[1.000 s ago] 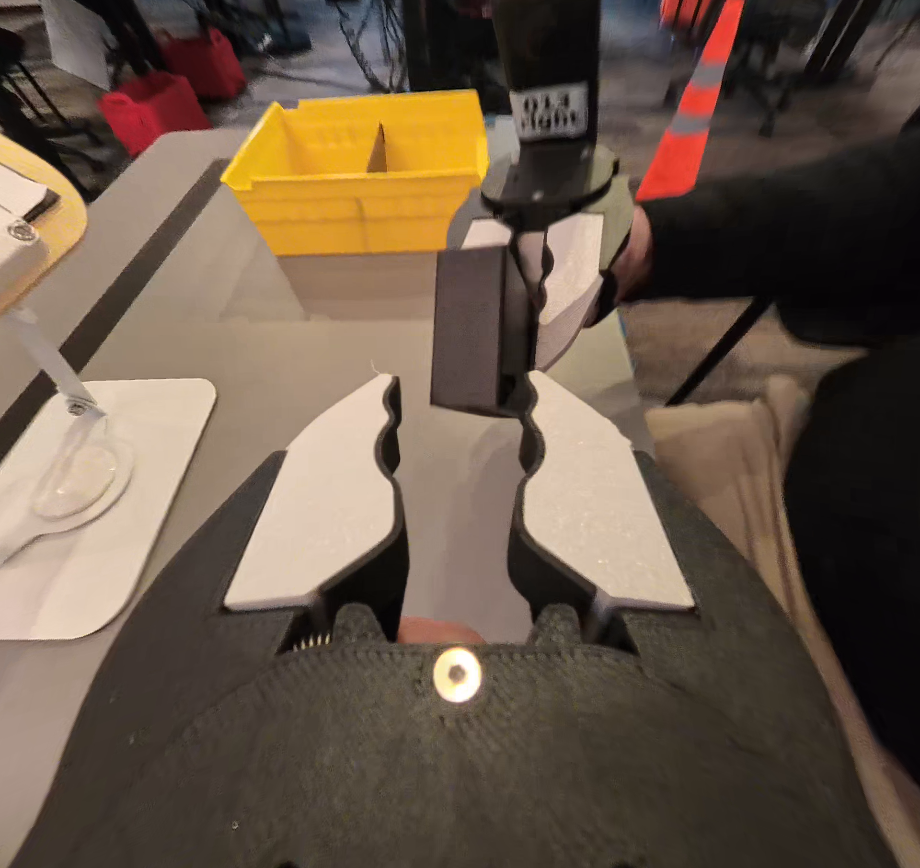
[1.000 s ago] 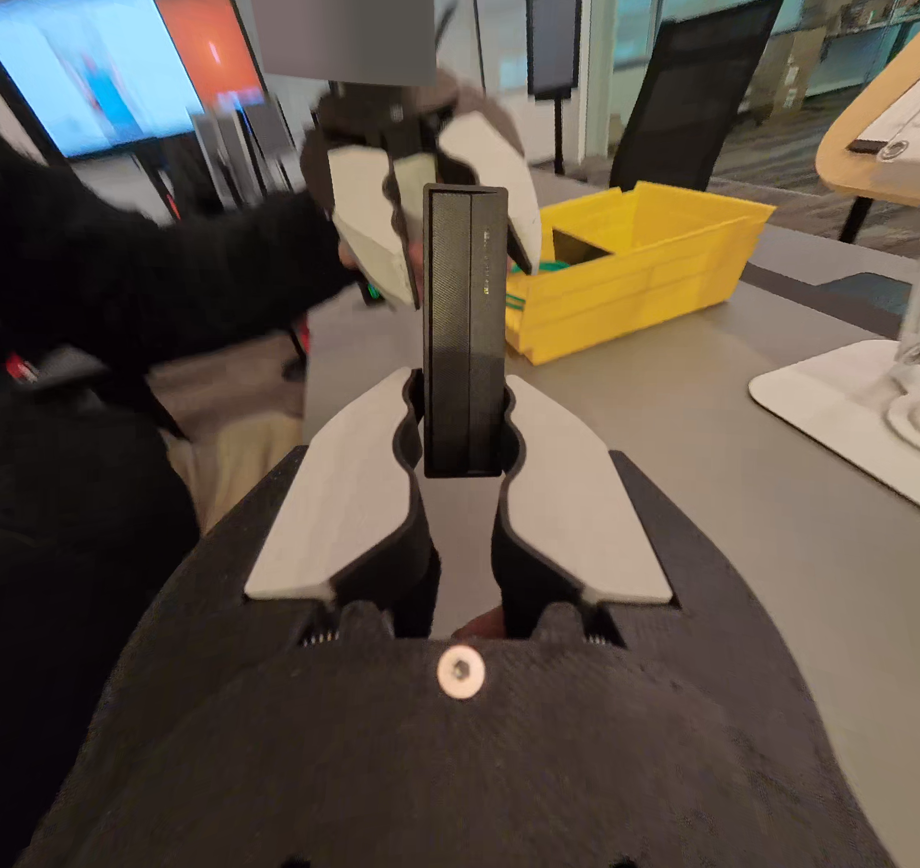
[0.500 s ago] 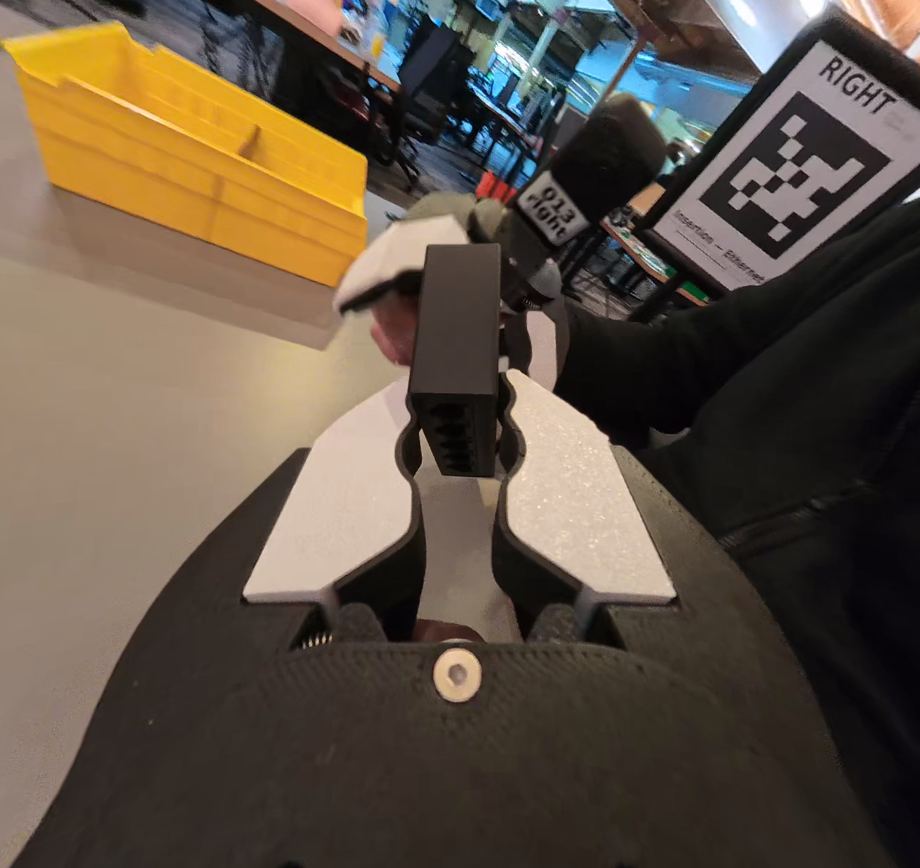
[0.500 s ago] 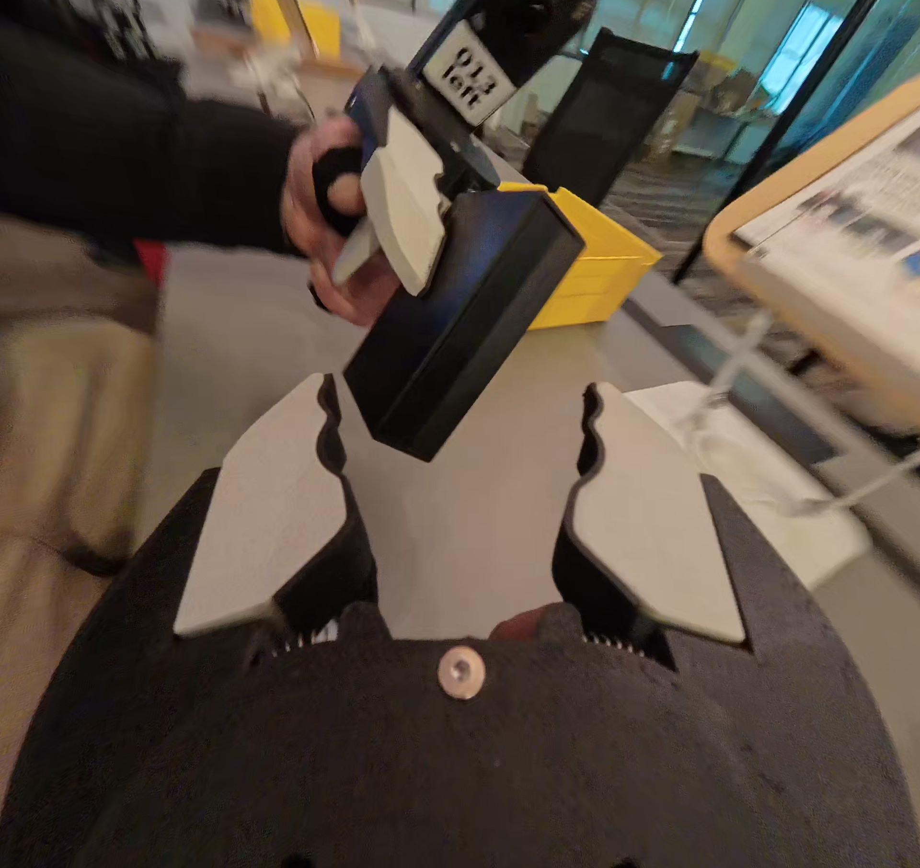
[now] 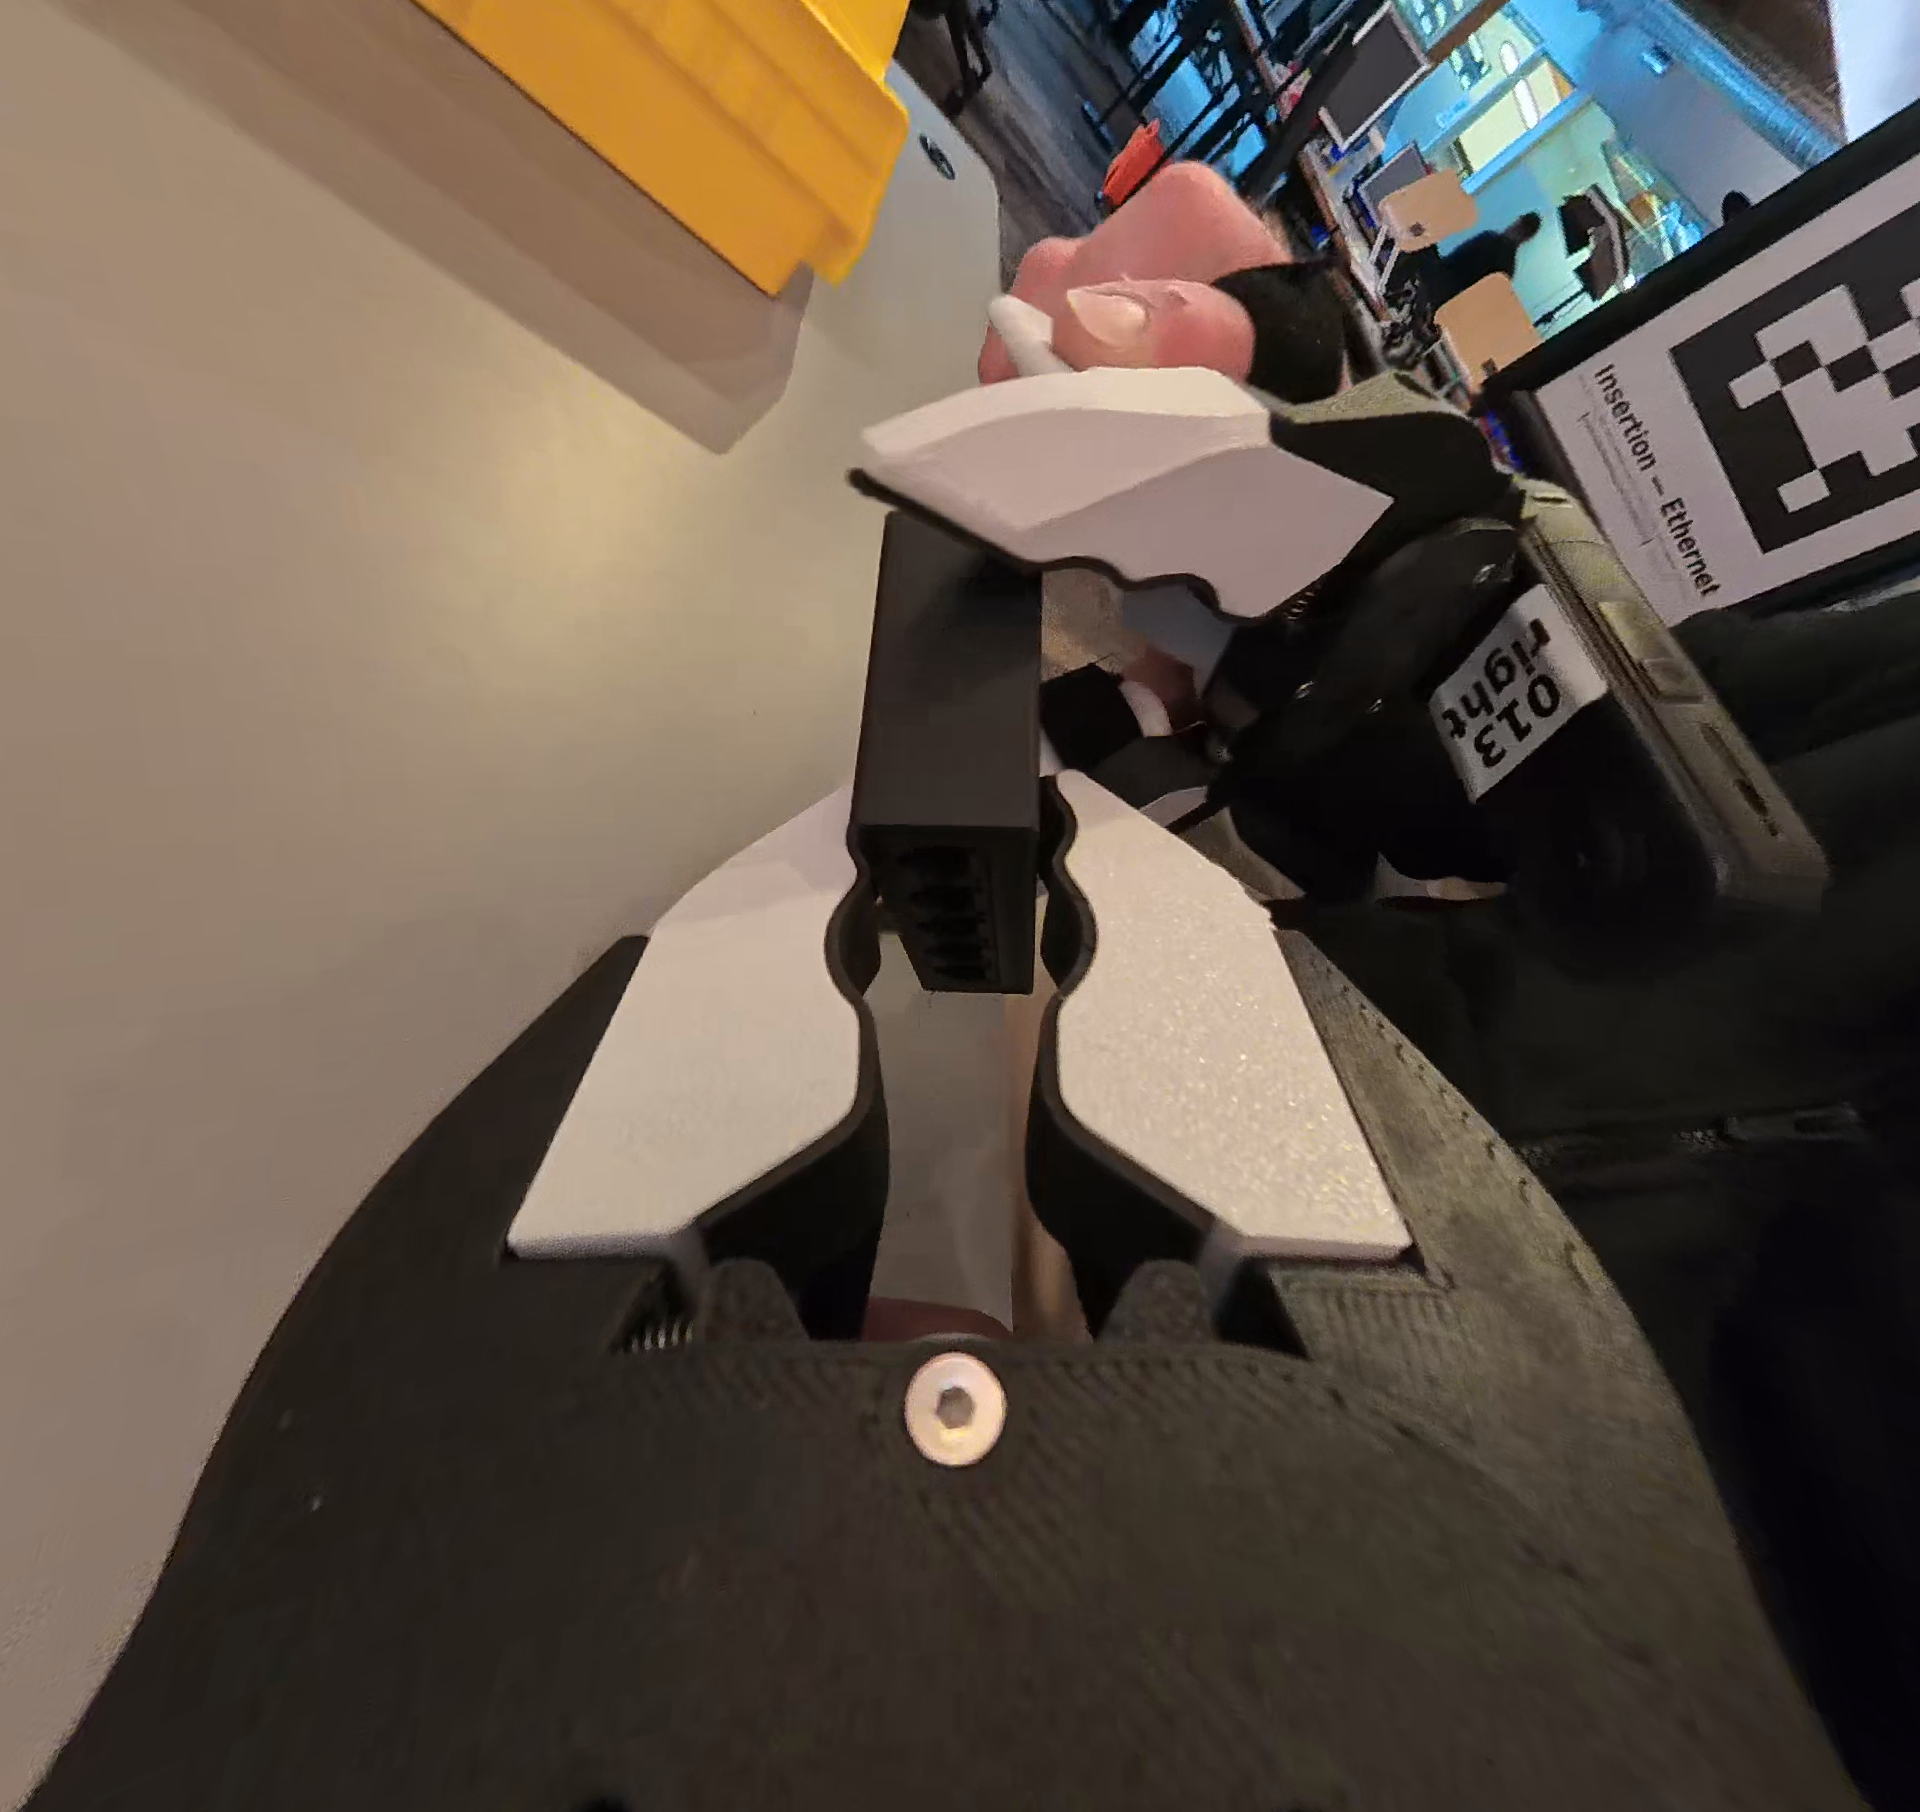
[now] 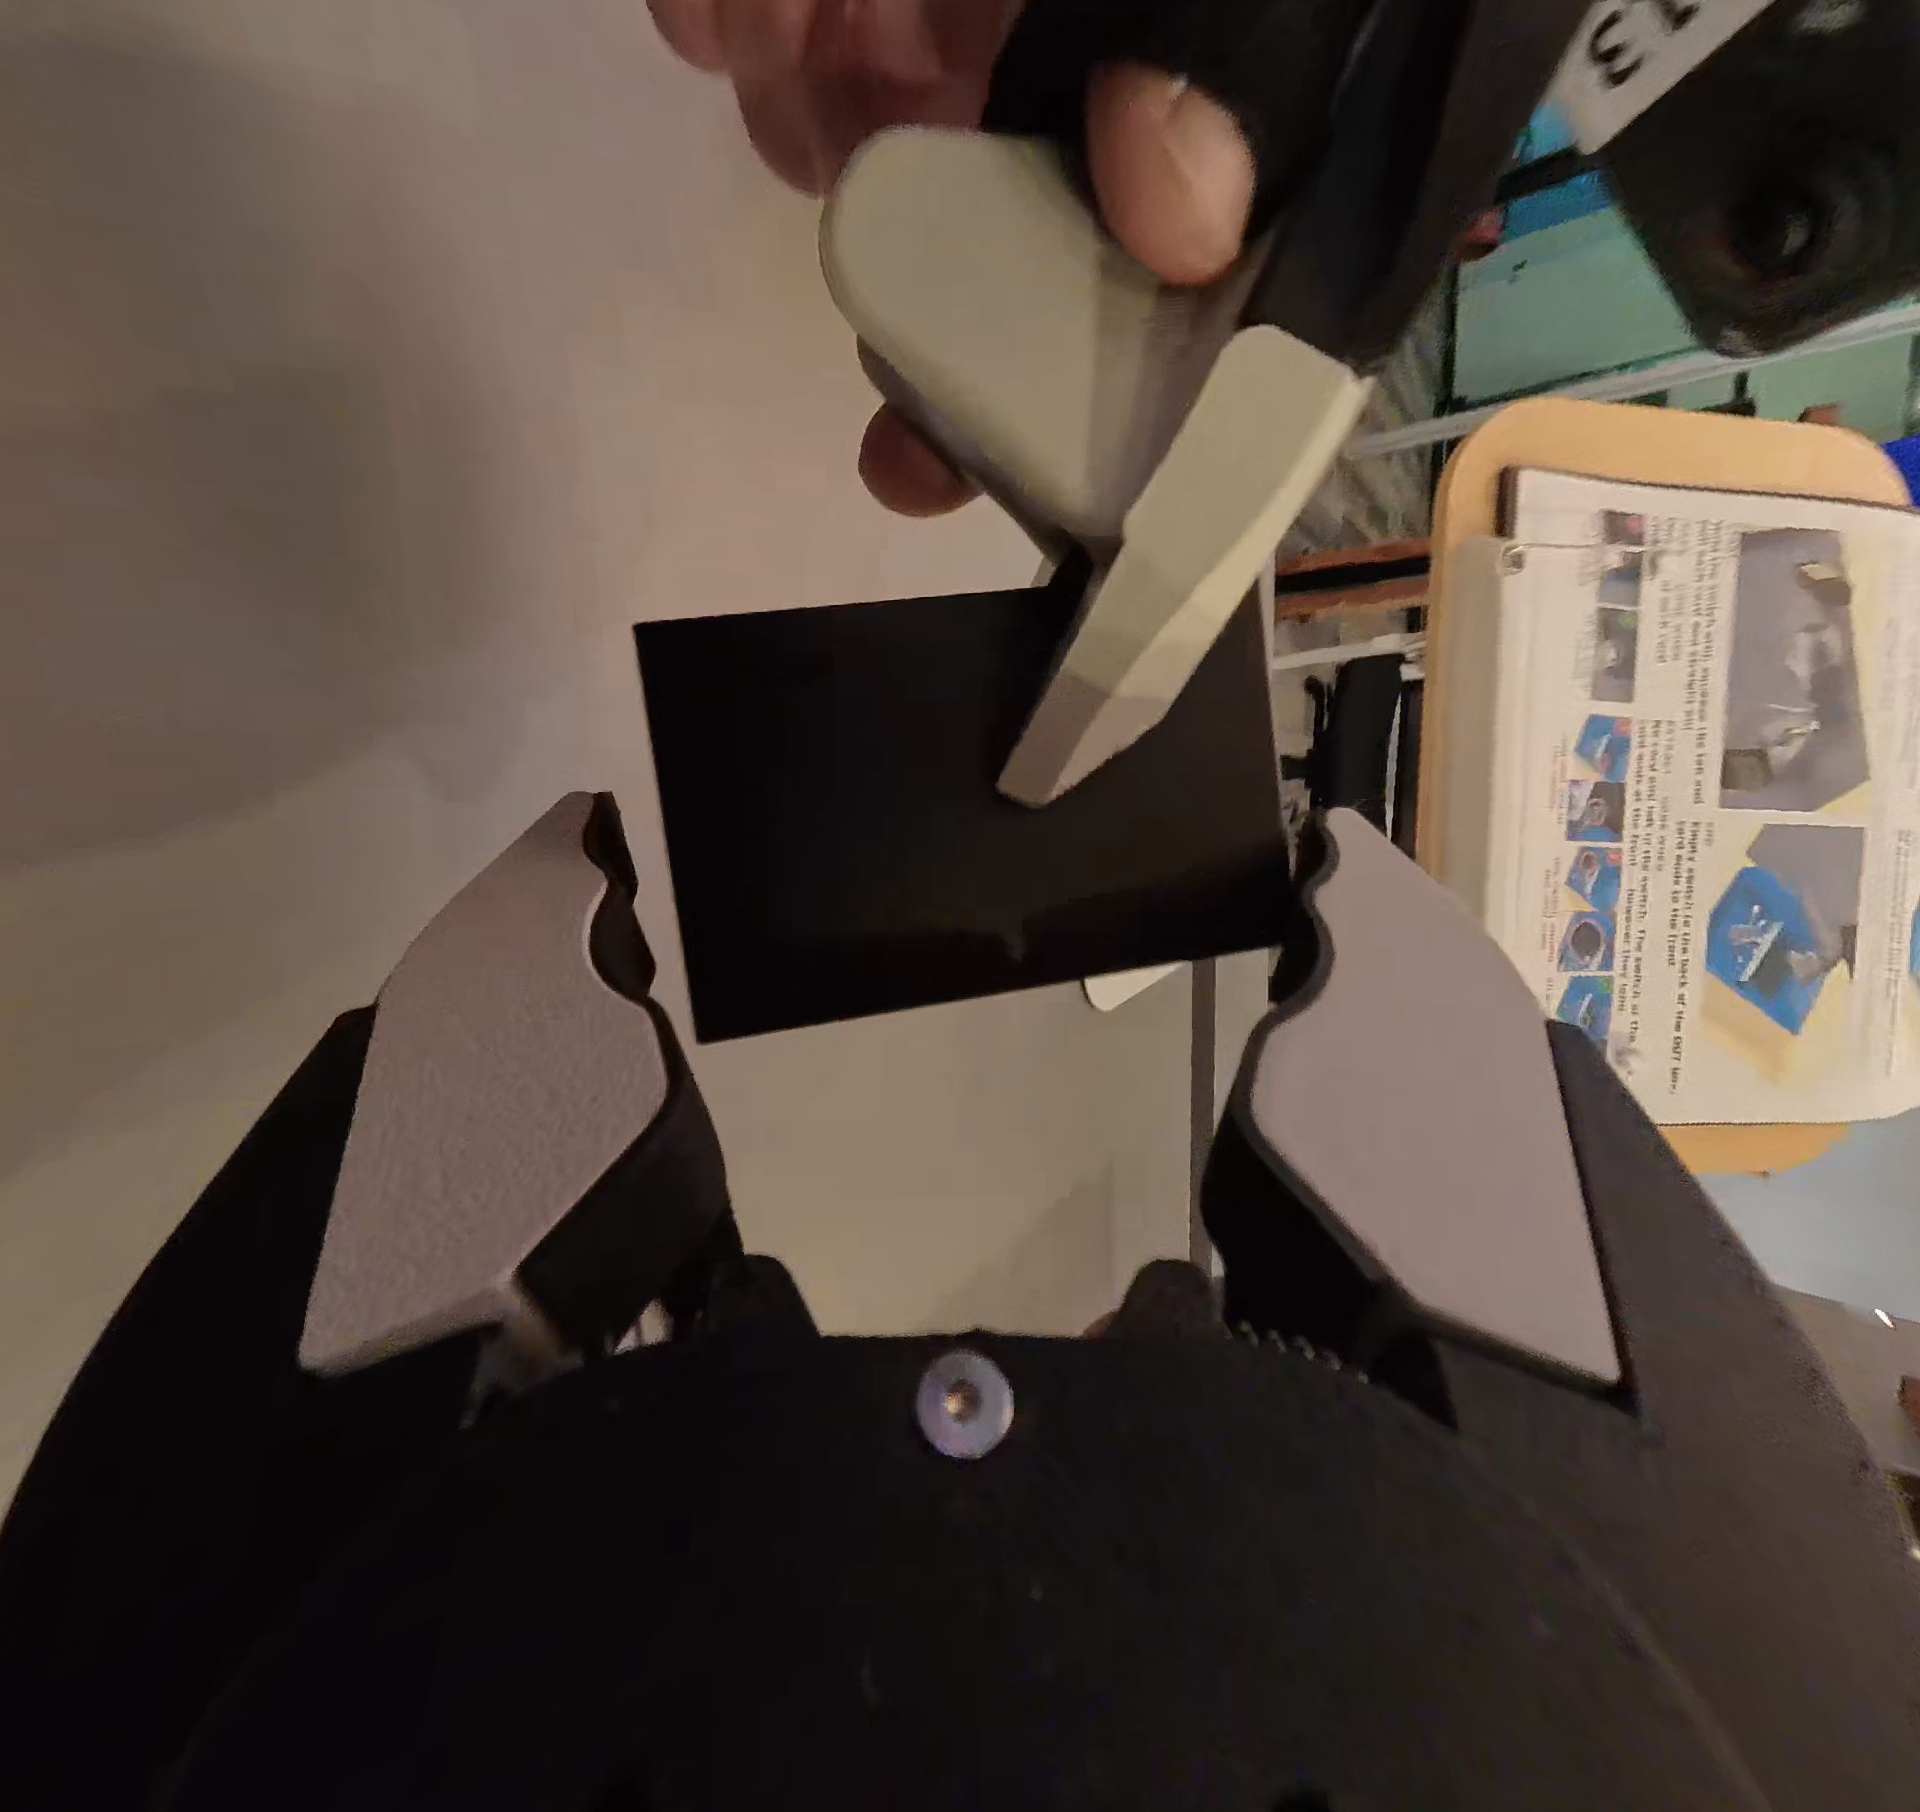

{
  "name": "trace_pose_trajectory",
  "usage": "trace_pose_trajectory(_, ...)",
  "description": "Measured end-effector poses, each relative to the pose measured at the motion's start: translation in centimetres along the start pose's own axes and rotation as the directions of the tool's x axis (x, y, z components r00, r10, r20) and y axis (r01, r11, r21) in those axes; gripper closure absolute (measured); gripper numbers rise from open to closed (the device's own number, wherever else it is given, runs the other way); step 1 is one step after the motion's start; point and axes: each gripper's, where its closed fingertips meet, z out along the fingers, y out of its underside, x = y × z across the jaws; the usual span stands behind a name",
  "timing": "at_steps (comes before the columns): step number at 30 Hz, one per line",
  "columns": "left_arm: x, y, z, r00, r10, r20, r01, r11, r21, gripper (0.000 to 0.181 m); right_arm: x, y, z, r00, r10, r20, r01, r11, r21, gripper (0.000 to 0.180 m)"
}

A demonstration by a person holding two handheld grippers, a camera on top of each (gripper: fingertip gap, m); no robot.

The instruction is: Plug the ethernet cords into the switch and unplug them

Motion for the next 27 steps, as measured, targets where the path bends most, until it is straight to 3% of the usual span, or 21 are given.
trace_pose_trajectory(5,-0.7,1.0,0.9,0.999,-0.008,0.045,0.01,0.999,-0.051,0.154,-1.2,0.9,1.2,0.999,-0.004,0.041,0.006,0.998,-0.062,0.058)
trace_pose_trajectory(21,0.7,-1.0,0.5,0.999,0.033,0.016,-0.034,0.997,0.063,0.146,0.3,-0.2,0.0,0.953,0.292,0.077,-0.301,0.941,0.155,0.068)
trace_pose_trajectory(27,2.0,-1.8,-0.1,0.988,0.035,-0.15,-0.009,0.986,0.168,0.151,1.4,-2.0,-2.1,0.909,0.385,0.158,-0.416,0.846,0.334,0.067)
